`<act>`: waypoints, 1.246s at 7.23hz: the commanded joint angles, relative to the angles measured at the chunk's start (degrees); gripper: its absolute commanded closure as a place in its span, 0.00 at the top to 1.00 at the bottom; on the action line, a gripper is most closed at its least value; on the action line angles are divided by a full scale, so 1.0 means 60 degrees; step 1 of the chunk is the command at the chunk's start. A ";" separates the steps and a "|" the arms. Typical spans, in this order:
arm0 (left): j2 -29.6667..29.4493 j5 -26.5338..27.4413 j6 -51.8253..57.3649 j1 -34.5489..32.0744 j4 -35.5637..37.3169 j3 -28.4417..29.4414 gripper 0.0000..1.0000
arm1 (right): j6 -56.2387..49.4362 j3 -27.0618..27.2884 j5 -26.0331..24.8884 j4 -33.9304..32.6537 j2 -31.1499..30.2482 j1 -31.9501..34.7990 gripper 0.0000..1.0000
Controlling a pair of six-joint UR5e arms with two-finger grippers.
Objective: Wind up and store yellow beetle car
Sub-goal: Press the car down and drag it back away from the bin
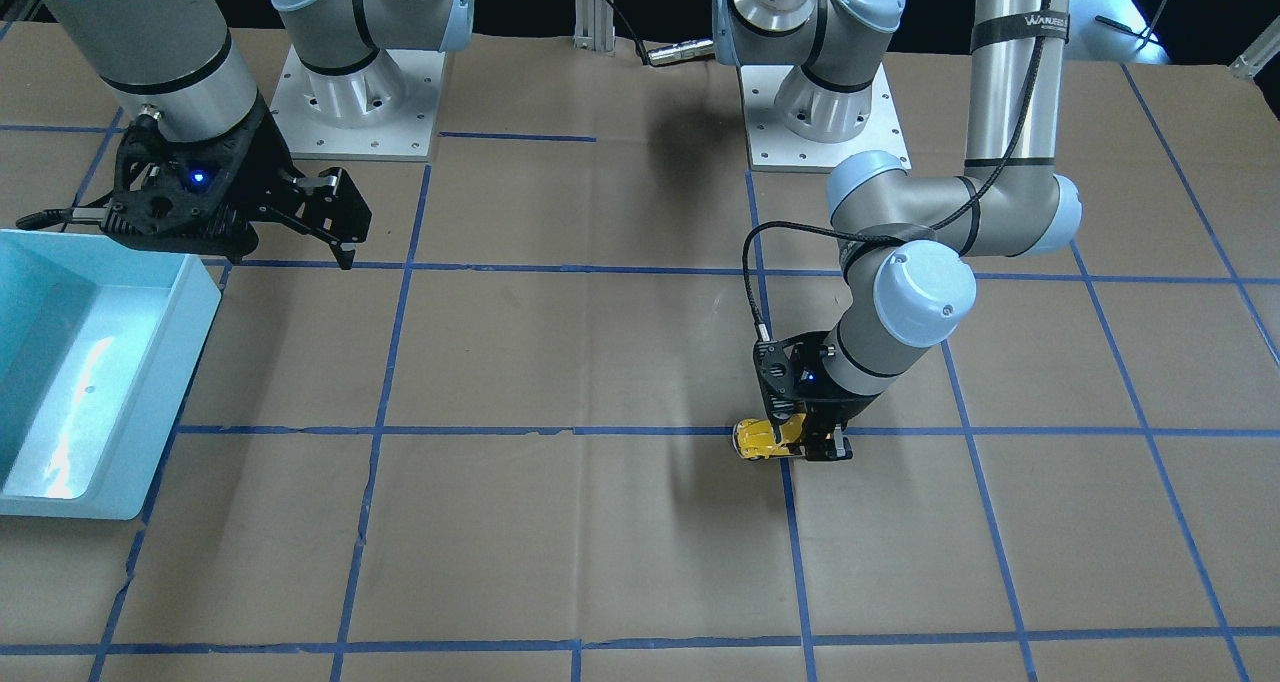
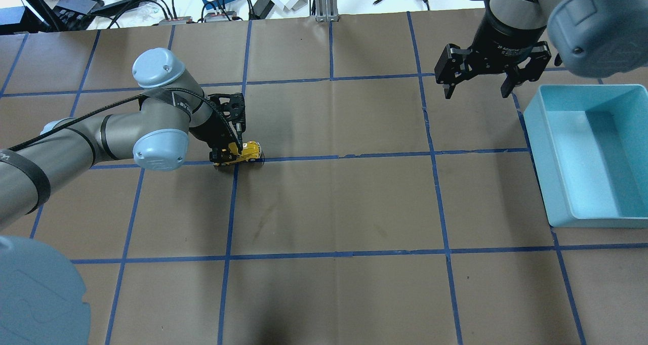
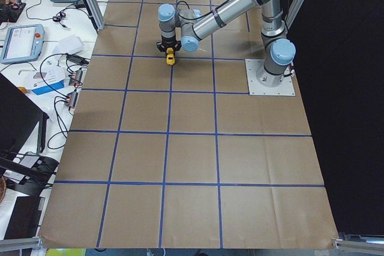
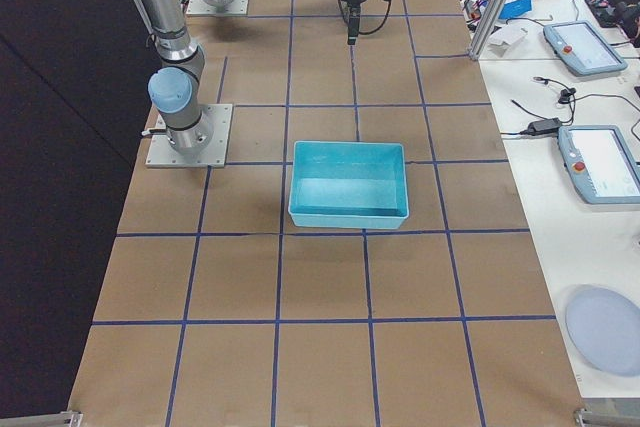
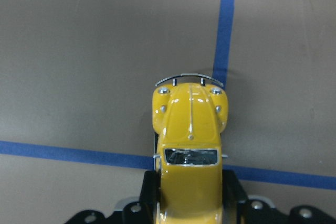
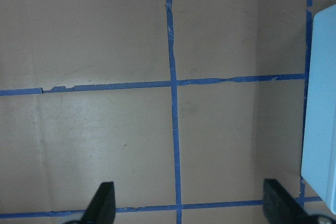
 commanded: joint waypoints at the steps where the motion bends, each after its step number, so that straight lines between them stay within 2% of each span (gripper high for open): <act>1: 0.0004 0.0107 0.0011 0.0009 0.0016 -0.0012 0.29 | 0.0009 -0.0006 0.0015 0.0027 -0.0006 0.0009 1.00; 8: 0.0018 0.0209 0.0406 0.0405 0.0016 -0.0027 0.29 | 0.0024 -0.0006 0.0045 0.0057 -0.0006 0.0009 1.00; 9: 0.0033 0.0209 0.0958 0.0419 0.0045 -0.0099 0.29 | 0.0024 -0.0006 0.0045 0.0057 -0.0006 0.0009 1.00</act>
